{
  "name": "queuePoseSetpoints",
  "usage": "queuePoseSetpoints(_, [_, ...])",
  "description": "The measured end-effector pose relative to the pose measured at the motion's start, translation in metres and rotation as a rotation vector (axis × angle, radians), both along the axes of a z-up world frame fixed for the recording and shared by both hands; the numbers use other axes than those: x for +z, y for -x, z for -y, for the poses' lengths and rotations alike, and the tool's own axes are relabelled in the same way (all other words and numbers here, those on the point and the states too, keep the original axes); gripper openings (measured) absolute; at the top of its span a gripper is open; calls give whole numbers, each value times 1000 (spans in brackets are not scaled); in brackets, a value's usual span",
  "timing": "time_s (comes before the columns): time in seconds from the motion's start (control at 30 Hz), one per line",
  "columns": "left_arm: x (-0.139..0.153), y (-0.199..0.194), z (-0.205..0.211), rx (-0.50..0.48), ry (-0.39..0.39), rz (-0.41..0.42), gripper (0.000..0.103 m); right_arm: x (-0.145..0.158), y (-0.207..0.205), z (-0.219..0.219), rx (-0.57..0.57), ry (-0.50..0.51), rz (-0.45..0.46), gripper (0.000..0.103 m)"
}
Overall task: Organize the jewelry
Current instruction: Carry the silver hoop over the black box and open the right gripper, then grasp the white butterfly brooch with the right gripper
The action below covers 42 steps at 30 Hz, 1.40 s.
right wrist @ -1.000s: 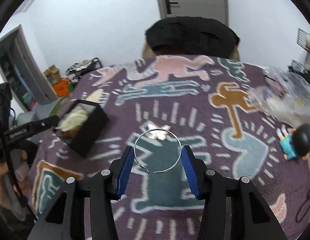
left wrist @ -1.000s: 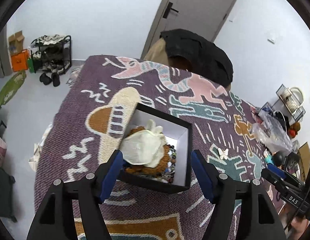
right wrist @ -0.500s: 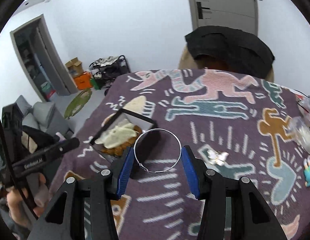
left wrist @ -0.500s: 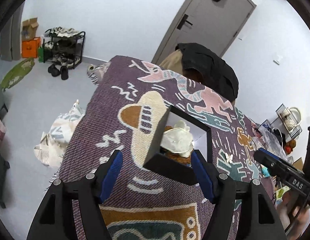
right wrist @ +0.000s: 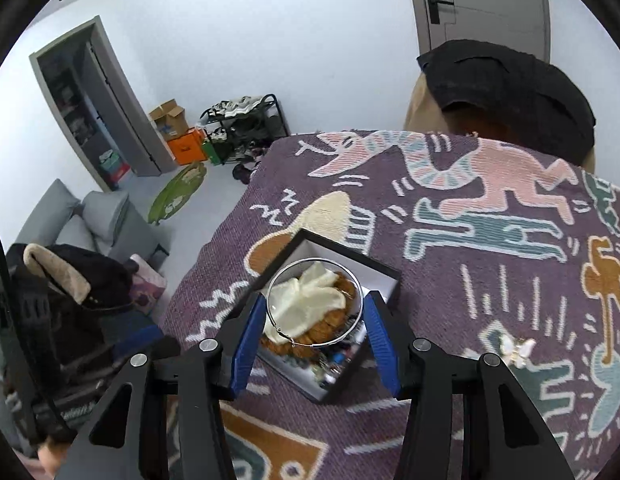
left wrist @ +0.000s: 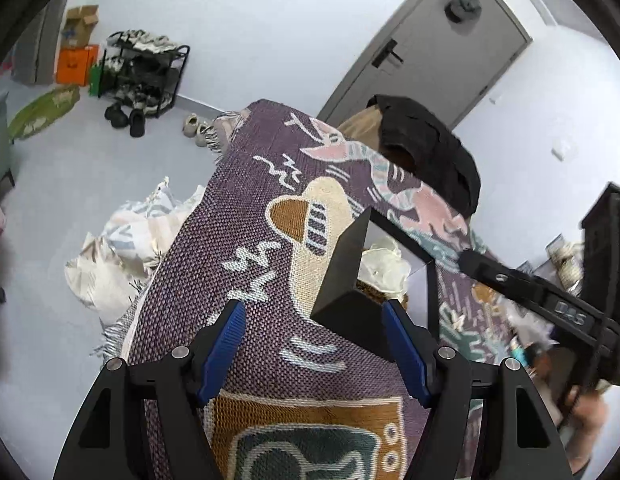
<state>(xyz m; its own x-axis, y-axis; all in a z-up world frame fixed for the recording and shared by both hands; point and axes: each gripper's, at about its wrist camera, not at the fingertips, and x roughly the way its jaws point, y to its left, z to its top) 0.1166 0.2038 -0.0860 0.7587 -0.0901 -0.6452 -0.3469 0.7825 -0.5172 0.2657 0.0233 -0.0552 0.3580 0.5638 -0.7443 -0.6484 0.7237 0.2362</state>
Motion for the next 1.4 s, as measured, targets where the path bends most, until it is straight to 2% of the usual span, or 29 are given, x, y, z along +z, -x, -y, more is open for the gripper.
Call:
queuePoseSetpoints(0.07, [0,6,-1,28,15,12,73,-4,-3,-5,4,6,-22,52])
queuePoseSetpoints(0.13, [0,7,-2,33,29,12,73,-10,-6,-7,1,28,-48,64])
queuePoseSetpoints(0.23, [0,9,0,36,21,11,73,-12,-6,5,-18,28,-44,74])
queuePoseSetpoints(0.4, [-3,9,4,35,40,8,74,-12,-12,38,-79,62,-30,74])
queuePoseSetpoints(0.57, [-2,4,17,25,18,-3,74,-13,-20,74,-141,104,-19,74])
queuePoseSetpoints(0.87, [5,-11,44,21,-67,-9,74,-24,-40,116,-196,122,-23,74])
queuePoseSetpoints(1.2, [-3,-31,55,19,-77,-43,74,-60,-66,124,-249,198,-54,74])
queuePoseSetpoints(1.4, [-6,-28,45,80,-69,-44,74,-86,-78,105,-293,305,-50,74])
